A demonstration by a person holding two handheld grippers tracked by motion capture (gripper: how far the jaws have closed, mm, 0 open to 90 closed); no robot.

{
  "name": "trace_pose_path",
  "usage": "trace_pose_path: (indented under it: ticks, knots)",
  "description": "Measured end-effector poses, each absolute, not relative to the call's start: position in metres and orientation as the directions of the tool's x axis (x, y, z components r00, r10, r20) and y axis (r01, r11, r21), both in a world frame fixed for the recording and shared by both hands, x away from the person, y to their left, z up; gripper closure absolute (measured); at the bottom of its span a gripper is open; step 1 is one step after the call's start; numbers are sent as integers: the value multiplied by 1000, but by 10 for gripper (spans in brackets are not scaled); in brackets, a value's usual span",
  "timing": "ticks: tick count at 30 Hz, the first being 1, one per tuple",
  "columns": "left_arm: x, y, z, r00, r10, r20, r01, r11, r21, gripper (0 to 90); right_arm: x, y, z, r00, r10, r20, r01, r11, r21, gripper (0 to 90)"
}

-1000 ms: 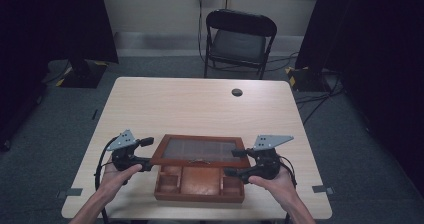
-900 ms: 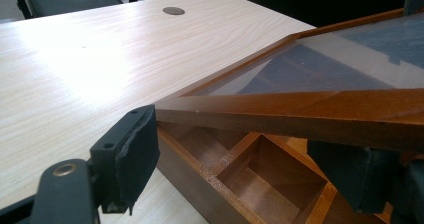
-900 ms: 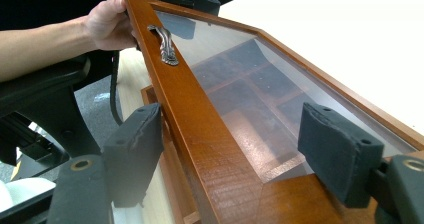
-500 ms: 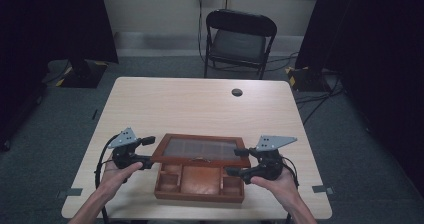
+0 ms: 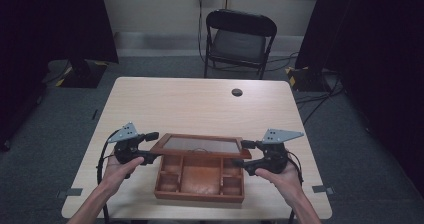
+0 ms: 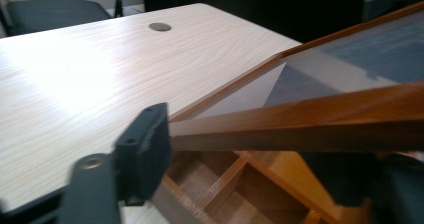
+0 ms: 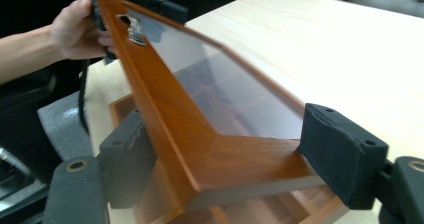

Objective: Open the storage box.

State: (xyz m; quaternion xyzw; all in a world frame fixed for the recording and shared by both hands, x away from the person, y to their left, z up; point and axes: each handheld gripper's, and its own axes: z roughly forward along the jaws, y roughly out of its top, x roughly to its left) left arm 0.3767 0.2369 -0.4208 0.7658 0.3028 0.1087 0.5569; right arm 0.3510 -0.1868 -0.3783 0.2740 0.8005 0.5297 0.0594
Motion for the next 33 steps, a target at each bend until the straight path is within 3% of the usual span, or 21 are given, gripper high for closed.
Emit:
trace_pose_path:
  ticks: [11, 20, 33]
  knots:
    - [387, 235, -419, 777, 596, -200, 361, -162, 918, 296, 369, -187, -378, -825, 532, 193, 373, 255, 892, 291]
    - [399, 235, -417, 769, 591, -244, 375, -107, 921, 309, 384, -186, -375, -815, 534, 223, 378, 199, 904, 385]
    - [418, 232, -411, 768, 600, -225, 387, -155, 909, 357, 406, -187, -383, -781, 568, 258, 410, 156, 899, 431]
